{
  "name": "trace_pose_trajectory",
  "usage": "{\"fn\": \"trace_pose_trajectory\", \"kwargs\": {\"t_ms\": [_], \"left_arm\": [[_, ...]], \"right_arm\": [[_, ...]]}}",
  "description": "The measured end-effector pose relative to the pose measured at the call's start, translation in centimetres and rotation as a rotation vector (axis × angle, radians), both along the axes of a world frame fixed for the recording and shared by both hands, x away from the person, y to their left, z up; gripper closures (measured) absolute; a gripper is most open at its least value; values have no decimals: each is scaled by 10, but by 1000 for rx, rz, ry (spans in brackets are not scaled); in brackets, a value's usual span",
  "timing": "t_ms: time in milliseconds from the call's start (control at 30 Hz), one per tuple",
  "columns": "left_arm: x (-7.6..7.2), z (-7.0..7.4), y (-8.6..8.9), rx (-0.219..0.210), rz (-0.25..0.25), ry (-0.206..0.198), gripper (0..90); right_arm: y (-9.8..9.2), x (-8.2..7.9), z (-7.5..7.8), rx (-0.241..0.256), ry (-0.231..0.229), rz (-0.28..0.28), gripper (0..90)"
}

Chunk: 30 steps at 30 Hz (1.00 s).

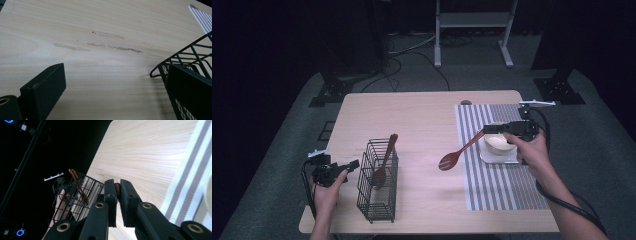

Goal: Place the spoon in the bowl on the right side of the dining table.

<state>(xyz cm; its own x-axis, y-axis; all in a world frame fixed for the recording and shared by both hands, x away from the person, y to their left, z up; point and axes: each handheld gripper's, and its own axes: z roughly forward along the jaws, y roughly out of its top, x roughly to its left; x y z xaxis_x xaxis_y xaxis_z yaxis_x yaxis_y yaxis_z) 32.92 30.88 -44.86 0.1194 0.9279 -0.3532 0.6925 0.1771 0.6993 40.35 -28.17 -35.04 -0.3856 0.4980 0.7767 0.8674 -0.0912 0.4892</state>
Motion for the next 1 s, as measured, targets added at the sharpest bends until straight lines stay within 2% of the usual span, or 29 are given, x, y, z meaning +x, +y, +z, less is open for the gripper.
{"fn": "trace_pose_trajectory", "kwargs": {"t_ms": [467, 1000], "left_arm": [[0, 0, 0, 1, -2, 0, 20], [0, 0, 0, 1, 1, 0, 20]], "right_arm": [[-33, 1, -7, 12, 10, -79, 838], [-55, 2, -16, -5, 24, -136, 838]]}}
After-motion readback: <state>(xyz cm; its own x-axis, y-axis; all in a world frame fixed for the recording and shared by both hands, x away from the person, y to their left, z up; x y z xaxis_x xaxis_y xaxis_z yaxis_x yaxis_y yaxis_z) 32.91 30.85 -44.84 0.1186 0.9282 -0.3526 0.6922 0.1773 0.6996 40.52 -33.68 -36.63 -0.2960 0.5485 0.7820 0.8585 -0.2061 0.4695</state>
